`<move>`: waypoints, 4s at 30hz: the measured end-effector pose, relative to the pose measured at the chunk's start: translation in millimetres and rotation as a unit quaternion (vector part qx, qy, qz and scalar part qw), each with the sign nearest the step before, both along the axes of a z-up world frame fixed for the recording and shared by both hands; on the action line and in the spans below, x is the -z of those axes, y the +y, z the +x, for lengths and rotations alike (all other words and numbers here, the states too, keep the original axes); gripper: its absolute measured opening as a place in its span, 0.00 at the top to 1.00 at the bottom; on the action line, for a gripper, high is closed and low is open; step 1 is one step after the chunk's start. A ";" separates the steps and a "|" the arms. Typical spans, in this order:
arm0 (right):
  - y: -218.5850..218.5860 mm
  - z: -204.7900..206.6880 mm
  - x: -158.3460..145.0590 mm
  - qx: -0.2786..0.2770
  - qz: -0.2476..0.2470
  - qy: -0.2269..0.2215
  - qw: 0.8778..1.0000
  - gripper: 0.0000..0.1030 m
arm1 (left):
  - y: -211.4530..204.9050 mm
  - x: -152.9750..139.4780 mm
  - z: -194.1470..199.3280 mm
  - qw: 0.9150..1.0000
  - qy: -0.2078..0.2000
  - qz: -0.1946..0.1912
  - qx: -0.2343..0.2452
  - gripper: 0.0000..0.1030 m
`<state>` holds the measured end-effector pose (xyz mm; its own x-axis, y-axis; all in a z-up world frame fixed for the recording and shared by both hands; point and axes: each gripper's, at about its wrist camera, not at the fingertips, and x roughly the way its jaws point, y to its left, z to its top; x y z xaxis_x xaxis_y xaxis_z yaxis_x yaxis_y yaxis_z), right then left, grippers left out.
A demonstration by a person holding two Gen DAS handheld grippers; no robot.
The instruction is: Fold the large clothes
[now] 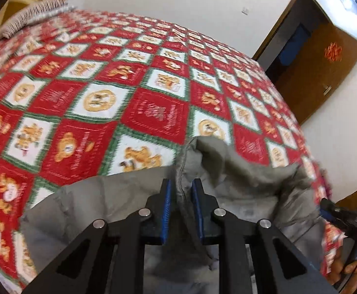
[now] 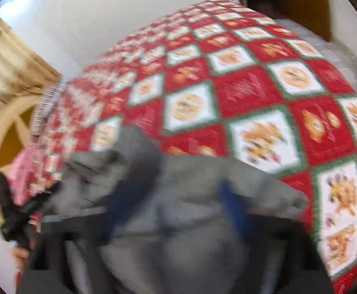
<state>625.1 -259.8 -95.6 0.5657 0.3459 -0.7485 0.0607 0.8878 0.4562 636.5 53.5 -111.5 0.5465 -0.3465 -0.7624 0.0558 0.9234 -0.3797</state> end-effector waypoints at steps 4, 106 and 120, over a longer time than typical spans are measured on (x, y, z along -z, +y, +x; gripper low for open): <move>32.8 29.7 -11.1 -0.025 -0.038 -0.008 0.999 0.01 | -11.0 7.5 14.2 1.000 0.026 -0.002 -0.005 0.31; 9.8 -303.9 -91.0 -0.016 -0.175 -0.218 0.960 0.18 | 63.9 -78.0 -263.0 0.984 -0.123 0.016 0.126 0.89; -6.3 -529.5 -129.8 -0.071 -0.156 -0.233 0.957 0.17 | 132.4 -35.1 -482.8 0.988 -0.127 0.066 0.058 0.05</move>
<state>95.6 -266.1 34.2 0.8267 0.2456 -0.5062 -0.2170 0.9693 0.1159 153.7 185.9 -76.3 0.6880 -0.3239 -0.6494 0.2416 0.9460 -0.2159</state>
